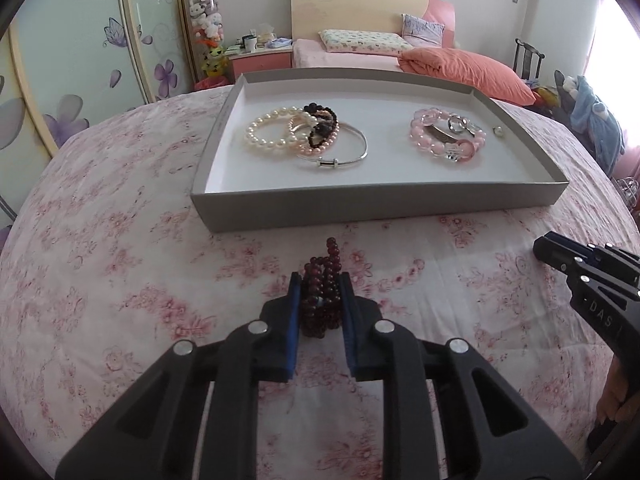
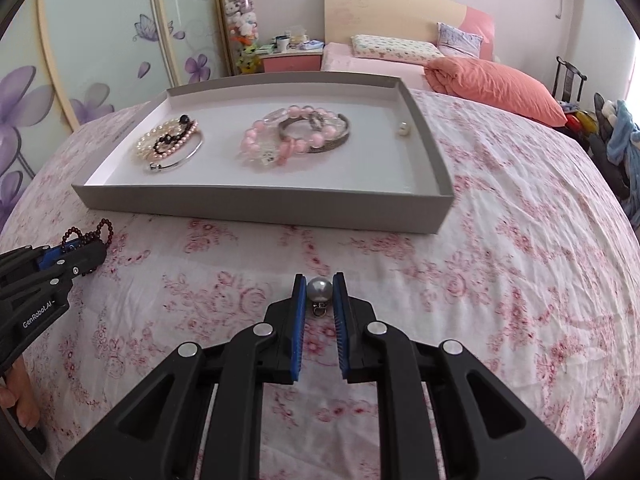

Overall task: Organize jewelry
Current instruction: 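Carry the dark red bracelet and pearl pendant into the tray and open both tools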

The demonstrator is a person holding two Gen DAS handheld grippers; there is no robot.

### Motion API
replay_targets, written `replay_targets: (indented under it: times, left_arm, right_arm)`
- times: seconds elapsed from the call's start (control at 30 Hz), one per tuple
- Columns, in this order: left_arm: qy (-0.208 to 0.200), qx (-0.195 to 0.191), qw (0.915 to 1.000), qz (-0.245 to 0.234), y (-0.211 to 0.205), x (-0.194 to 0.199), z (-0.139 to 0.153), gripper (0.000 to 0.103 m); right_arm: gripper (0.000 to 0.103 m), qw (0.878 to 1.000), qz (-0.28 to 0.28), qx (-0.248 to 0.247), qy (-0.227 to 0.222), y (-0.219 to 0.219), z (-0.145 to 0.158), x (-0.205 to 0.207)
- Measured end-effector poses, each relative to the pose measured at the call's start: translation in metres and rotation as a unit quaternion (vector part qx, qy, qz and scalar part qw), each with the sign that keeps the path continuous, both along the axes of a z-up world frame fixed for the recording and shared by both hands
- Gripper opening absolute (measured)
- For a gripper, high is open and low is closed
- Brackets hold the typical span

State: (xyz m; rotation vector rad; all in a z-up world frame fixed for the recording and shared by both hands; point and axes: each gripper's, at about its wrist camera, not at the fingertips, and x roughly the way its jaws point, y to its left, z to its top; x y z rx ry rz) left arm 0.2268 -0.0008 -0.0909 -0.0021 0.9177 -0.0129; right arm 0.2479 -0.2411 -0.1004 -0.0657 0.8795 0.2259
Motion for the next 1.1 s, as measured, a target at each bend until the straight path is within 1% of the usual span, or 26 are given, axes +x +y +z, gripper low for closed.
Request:
replay_targets:
  times: [0.03,0.1,0.17,0.27,0.3,0.33,0.37,0.4,0.77,0.9,1.1]
  left_arm:
    - [-0.001,0.000,1.0000,-0.001,-0.001,-0.001,-0.001,0.020]
    - [-0.003,-0.001,1.0000,-0.005,-0.003,-0.002,-0.001,0.025]
    - [-0.005,0.001,0.9999,-0.009,-0.006,-0.002,-0.001,0.032]
    - [-0.007,0.003,0.9999,-0.009,-0.009,0.000,-0.002,0.033]
    - [-0.007,0.001,0.9999,-0.008,-0.008,0.000,-0.002,0.032]
    - [-0.008,0.000,1.0000,-0.006,-0.007,0.001,-0.002,0.029]
    - [-0.008,0.001,1.0000,-0.002,-0.007,0.001,-0.002,0.024]
    - [-0.008,0.000,1.0000,0.001,-0.005,0.001,-0.002,0.023]
    - [-0.009,-0.018,0.9997,0.012,0.003,-0.004,0.001,0.016]
    - [-0.013,-0.029,0.9994,0.015,0.009,-0.011,0.004,0.013]
    - [-0.032,-0.045,0.9983,0.018,0.017,-0.022,0.016,0.012]
  right_arm:
    - [0.015,1.000,0.000,-0.001,-0.001,0.000,0.000,0.000]
    - [0.015,1.000,0.000,0.002,0.000,-0.001,-0.001,-0.001]
    - [0.015,1.000,0.000,0.005,0.000,0.000,-0.001,-0.002]
    - [0.015,1.000,0.000,0.008,0.001,0.000,-0.002,-0.002]
    - [0.015,1.000,0.000,0.010,0.002,-0.001,-0.002,-0.002]
    - [0.015,1.000,0.000,0.011,0.002,-0.002,-0.002,-0.003]
    - [0.015,1.000,0.000,0.012,0.002,-0.002,-0.002,-0.003]
    - [0.015,1.000,0.000,0.013,0.003,-0.002,-0.002,-0.003]
    - [0.014,1.000,-0.005,0.020,-0.001,-0.008,0.001,-0.003]
    - [0.014,0.999,-0.009,0.030,-0.014,-0.012,0.008,-0.011]
    - [0.014,0.997,-0.014,0.045,-0.054,-0.014,0.029,-0.022]
